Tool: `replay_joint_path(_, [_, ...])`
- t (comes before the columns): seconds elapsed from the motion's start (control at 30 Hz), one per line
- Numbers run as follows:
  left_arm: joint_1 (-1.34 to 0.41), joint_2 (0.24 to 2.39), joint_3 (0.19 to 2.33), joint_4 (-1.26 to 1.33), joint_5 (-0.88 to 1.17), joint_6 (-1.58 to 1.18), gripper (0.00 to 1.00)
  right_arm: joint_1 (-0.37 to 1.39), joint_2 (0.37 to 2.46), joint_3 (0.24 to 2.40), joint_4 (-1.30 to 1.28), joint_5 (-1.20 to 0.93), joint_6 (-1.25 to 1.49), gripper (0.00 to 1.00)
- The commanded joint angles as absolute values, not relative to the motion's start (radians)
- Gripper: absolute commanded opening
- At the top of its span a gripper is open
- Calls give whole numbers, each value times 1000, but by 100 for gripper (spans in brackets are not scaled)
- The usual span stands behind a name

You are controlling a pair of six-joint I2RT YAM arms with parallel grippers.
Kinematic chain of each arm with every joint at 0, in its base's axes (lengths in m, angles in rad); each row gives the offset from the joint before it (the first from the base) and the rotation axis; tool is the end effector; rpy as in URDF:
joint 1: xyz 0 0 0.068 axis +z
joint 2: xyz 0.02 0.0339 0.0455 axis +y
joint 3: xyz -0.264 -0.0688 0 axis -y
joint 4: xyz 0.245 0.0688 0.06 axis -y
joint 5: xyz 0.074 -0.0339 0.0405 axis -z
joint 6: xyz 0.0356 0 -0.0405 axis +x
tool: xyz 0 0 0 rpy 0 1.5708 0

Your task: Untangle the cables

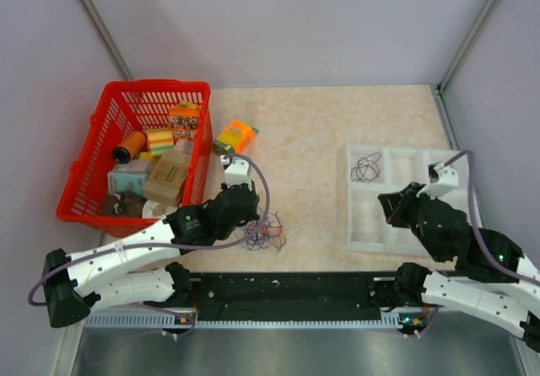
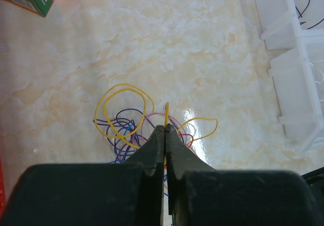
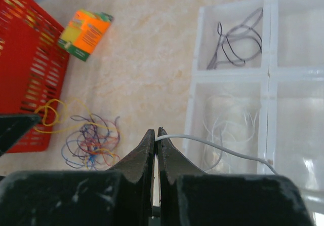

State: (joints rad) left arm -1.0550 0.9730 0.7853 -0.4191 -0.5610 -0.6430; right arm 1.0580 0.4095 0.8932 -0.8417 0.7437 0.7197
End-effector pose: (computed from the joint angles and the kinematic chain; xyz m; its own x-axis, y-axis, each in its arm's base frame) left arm 0.1195 -0.1723 0.2856 -0.5375 -0.0814 -0.8393 0.2483 0.9359 -0.2498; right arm 0.0508 0.0410 0.3506 -0.3469 0.3726 -0.8607 -0.1350 0.8883 0.4390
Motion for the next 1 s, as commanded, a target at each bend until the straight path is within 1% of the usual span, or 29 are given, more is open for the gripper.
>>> replay_joint_path(0.0, [-1052, 939, 830, -417, -554, -627, 0, 1066, 572, 884, -1130, 672, 1124, 0])
replay_joint_path(0.1, [-1052, 924, 833, -414, -548, -630, 0, 1042, 636, 795, -1138, 647, 1196, 0])
replay_joint_path(0.17, [-1054, 914, 838, -414, -535, -629, 0, 959, 644, 735, -1050, 637, 1116, 0])
replay_joint_path(0.23, [-1052, 904, 844, -416, -520, -621, 0, 818, 644, 684, -894, 519, 981, 0])
replay_joint_path(0.33, [-1054, 885, 857, -419, -500, -611, 0, 585, 664, 621, -647, 256, 816, 0])
replay_joint_path(0.4, [-1054, 868, 859, -419, -489, -609, 0, 478, 727, 632, -579, 163, 744, 0])
replay_joint_path(0.47, [-1054, 853, 854, -419, -479, -614, 0, 421, 809, 669, -552, 100, 689, 0])
replay_joint_path(0.53, [-1052, 838, 844, -414, -466, -620, 0, 414, 906, 702, -545, 52, 644, 0])
replay_joint_path(0.63, [-1054, 819, 825, -402, -453, -626, 0, 413, 983, 686, -534, 6, 635, 0])
replay_joint_path(0.67, [-1054, 815, 821, -402, -446, -627, 0, 413, 994, 669, -526, -35, 634, 2])
replay_joint_path(0.73, [-1052, 811, 821, -396, -436, -626, 0, 414, 986, 644, -526, -58, 623, 11])
replay_joint_path(0.8, [-1052, 813, 824, -382, -417, -612, 0, 413, 950, 631, -534, -80, 604, 23])
replay_joint_path(0.87, [-1054, 819, 833, -374, -407, -595, 0, 414, 901, 644, -577, -65, 586, 36])
replay_joint_path(0.97, [-1052, 836, 848, -370, -405, -572, 0, 413, 829, 705, -696, -43, 561, 53])
